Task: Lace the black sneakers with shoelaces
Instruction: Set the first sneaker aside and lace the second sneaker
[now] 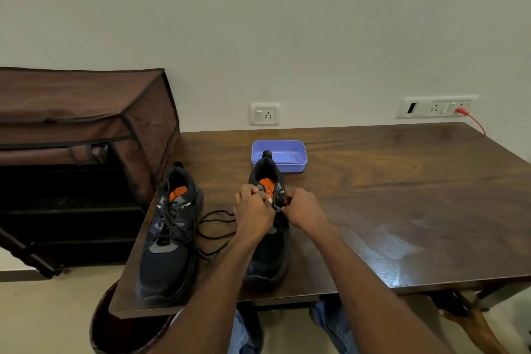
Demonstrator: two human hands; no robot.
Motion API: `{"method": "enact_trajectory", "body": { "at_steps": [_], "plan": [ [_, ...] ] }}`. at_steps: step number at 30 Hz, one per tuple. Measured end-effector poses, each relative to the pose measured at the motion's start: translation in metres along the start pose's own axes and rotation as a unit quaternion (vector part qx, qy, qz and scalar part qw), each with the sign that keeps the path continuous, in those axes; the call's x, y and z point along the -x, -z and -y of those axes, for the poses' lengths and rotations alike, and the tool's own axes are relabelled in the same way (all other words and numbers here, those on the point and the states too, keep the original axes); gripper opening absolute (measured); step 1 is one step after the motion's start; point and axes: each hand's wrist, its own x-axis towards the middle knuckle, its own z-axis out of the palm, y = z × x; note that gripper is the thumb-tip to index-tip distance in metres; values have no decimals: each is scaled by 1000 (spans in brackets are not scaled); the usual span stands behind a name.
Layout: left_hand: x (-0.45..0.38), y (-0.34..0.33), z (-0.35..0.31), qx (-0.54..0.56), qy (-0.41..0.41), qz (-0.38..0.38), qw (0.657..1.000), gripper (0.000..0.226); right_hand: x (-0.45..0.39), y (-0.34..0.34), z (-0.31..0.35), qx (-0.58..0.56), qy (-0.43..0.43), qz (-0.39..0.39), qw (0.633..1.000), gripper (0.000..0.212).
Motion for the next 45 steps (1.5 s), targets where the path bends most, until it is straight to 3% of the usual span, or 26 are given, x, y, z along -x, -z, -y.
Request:
{"method": "enact_trajectory", "body": {
  "at_steps": [5, 10, 15, 24, 28, 32, 36, 38, 41, 45],
  "plan": [
    [-6, 5, 8, 2, -34, 26, 999, 11, 1, -1, -1, 6, 4, 5, 1000, 11],
    [-4, 2, 7, 81, 5, -35, 996, 10, 1, 0, 3, 16, 9, 1, 1000, 16],
    [-3, -1, 3, 144, 53, -42, 987, 12, 1, 0, 5, 23, 8, 4, 1000, 17],
    [-11, -1, 13, 43, -15, 18, 999, 10, 4, 0, 7, 23, 9, 7, 1000, 10],
    [-12, -2, 22, 134, -7, 32, 990, 16, 5, 1, 7, 28, 16, 9, 999, 11],
    [-12, -9, 27, 262, 58, 21, 963, 17, 5, 1, 6, 44, 27, 6, 999, 15],
    [-31, -40, 51, 336, 127, -9, 933, 46, 8, -3, 9, 65, 33, 6, 997, 24],
    [-28, -33, 46, 326, 127, 4, 937, 42, 8, -4, 10, 62, 36, 1, 997, 26],
    [-8, 0, 23, 235, 74, 29, 969, 9, 9, -2, 8, 47, 31, 6, 998, 26],
    [-1, 8, 22, 81, 4, 18, 997, 23, 10, 0, 7, 31, 24, -3, 999, 18]
  ]
}}
